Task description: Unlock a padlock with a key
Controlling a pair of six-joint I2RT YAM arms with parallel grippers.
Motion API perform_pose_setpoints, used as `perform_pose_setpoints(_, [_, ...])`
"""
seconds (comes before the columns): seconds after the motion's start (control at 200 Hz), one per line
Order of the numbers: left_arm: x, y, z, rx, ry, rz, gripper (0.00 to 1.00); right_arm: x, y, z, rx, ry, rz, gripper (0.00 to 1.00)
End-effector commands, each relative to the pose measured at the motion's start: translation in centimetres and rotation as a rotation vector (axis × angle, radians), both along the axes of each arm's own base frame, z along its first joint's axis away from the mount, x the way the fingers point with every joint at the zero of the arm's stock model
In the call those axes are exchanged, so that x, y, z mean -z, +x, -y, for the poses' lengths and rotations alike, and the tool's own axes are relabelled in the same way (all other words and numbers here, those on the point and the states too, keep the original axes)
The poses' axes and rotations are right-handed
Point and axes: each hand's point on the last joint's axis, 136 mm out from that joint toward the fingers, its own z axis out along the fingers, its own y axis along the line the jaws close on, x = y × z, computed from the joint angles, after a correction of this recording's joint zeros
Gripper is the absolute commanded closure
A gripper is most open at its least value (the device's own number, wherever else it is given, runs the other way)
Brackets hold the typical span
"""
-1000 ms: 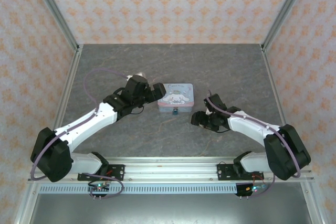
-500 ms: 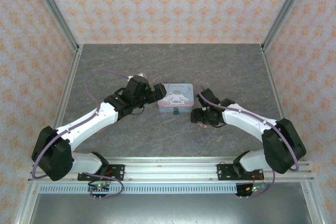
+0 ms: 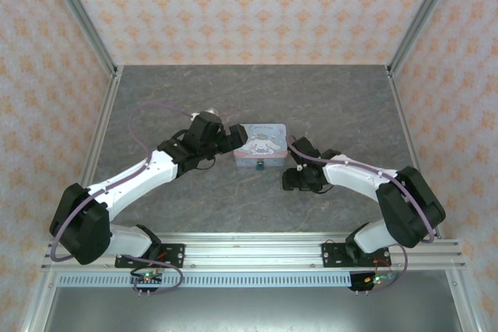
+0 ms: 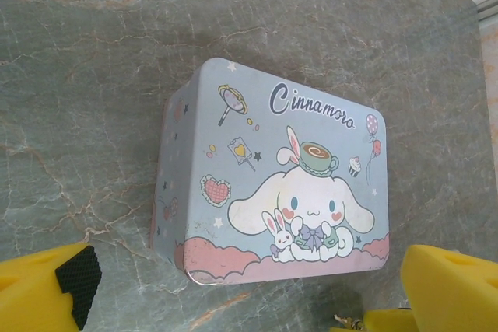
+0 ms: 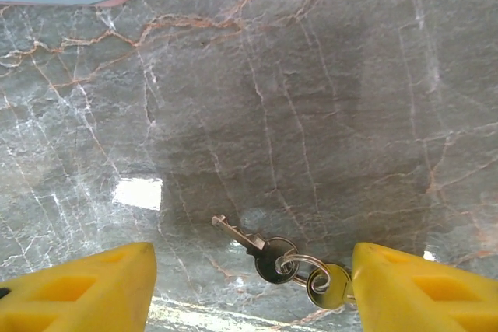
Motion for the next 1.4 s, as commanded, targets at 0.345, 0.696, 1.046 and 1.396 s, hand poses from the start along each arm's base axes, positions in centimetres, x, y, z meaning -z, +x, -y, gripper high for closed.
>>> perform_pose_setpoints(0.345, [0.4, 0.4, 0.5, 0.002, -0.018, 0.0, 0.0, 0.2, -3.2, -3.1, -0.051, 0.022, -0.035, 0.37])
perform_pose_setpoints(0.696, [0.6, 0.3, 0.4, 0.006, -0.012, -0.001, 0.0, -0.9, -1.4, -0.2, -0.079, -0.182, 0.045, 0.36])
perform_pose_setpoints(1.046, [0.6, 0.3, 0.4, 0.01, -0.005, -0.002, 0.0, 1.0, -0.8, -0.4, -0.118, -0.237, 0.018, 0.52])
perform_pose_setpoints(1.396, [0.2, 0.3, 0.5, 0.014, -0.009, 0.004, 0.0, 1.6, -1.1, 0.1, -0.122, -0.263, 0.005, 0.68])
